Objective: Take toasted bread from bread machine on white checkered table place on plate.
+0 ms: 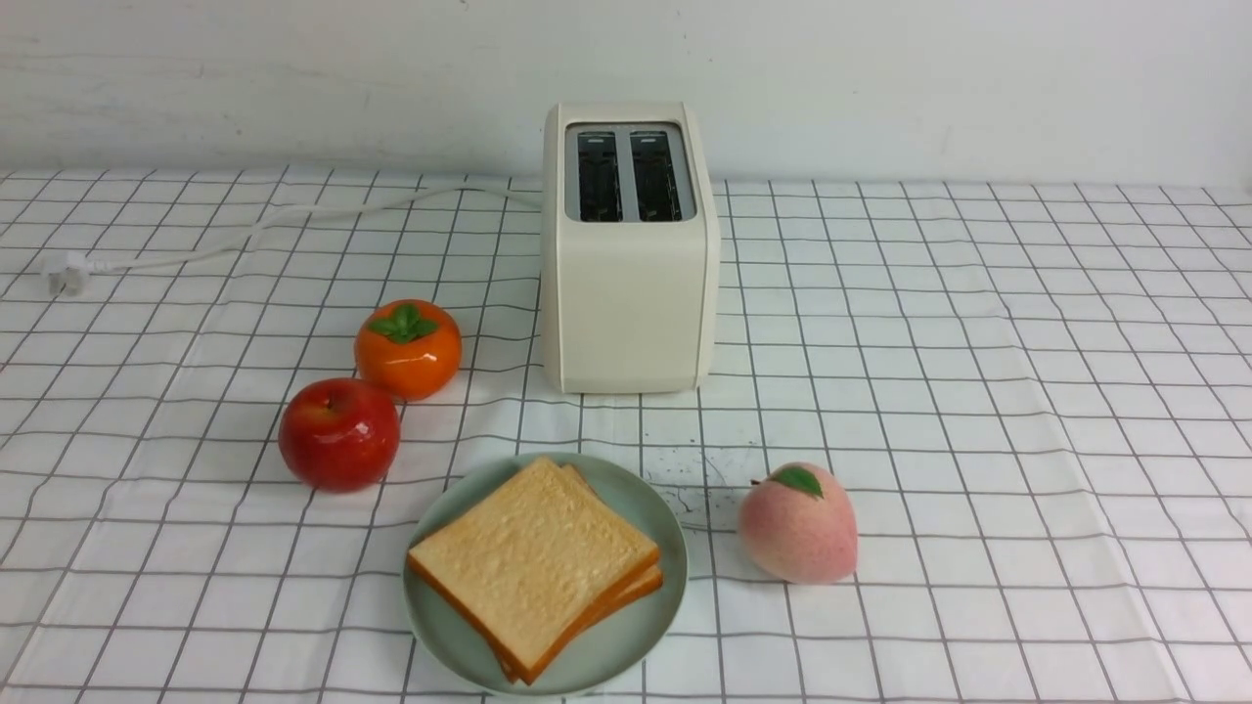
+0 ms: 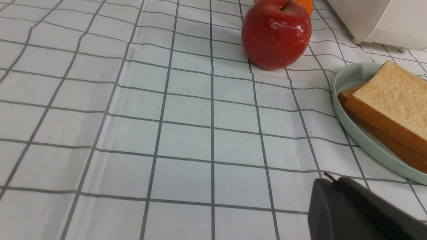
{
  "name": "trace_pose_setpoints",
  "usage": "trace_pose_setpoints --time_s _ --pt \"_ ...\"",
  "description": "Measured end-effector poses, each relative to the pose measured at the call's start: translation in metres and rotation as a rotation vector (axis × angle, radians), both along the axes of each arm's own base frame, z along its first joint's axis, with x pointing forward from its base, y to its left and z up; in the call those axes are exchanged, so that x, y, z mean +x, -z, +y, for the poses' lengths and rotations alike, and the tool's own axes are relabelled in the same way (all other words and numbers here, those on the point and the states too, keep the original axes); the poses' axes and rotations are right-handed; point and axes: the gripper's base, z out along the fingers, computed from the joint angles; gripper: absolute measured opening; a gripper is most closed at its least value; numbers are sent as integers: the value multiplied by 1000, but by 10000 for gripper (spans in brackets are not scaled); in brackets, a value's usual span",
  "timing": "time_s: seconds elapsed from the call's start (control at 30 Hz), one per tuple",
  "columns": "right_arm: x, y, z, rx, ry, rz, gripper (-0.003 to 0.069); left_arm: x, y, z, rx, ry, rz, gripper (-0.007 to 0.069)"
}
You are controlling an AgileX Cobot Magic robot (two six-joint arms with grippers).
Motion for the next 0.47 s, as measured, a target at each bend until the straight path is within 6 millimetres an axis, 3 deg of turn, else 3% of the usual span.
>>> trace_pose_setpoints --time_s 0.47 --pt "0 0 0 0 0 0 106 0 0 0 0 0 0 -13"
